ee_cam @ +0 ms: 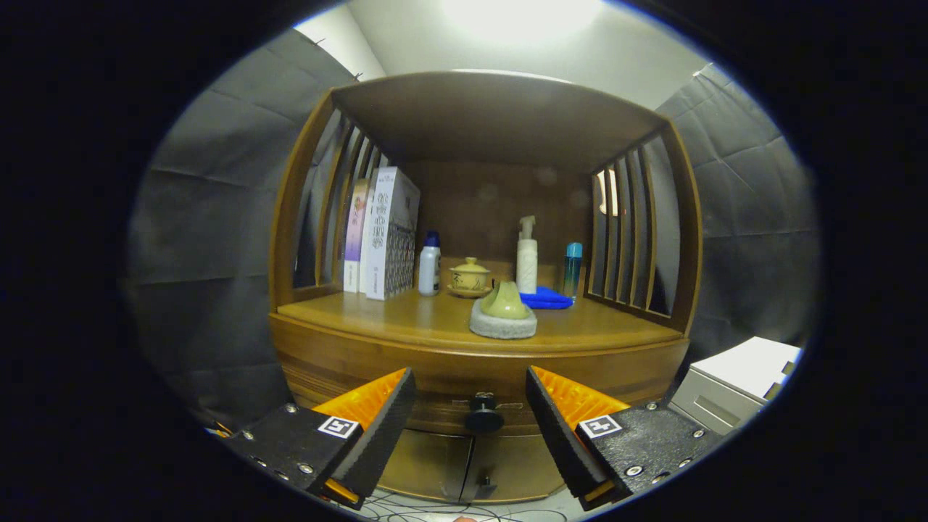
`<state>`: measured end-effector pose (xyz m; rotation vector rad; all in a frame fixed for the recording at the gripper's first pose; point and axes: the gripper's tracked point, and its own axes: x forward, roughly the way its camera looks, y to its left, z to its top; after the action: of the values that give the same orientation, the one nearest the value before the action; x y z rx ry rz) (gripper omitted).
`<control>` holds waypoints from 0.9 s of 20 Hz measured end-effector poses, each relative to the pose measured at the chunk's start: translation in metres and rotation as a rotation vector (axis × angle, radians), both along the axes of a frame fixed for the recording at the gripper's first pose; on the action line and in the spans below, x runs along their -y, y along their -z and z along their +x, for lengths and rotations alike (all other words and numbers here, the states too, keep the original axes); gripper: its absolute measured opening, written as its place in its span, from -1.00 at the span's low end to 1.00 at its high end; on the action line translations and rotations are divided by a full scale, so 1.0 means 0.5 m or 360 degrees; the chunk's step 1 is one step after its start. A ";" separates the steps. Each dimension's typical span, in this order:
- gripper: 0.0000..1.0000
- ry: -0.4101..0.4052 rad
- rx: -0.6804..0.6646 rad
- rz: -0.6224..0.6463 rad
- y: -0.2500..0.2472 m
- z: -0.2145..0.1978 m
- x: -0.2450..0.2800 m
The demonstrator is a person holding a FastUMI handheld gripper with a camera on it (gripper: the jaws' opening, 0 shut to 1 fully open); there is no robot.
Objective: Pull open the drawer, take out the items inside it, and place them on the countertop above the cabinet.
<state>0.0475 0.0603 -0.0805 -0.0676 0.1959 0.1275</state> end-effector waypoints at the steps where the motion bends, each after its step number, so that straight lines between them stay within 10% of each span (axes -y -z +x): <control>1: 0.89 0.0004 0.0018 0.0019 -0.025 -0.016 0.004; 18: 0.89 0.0073 0.0105 0.0020 -0.149 -0.176 0.019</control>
<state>-0.0402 0.0507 -0.0061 -0.0548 0.1305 0.0804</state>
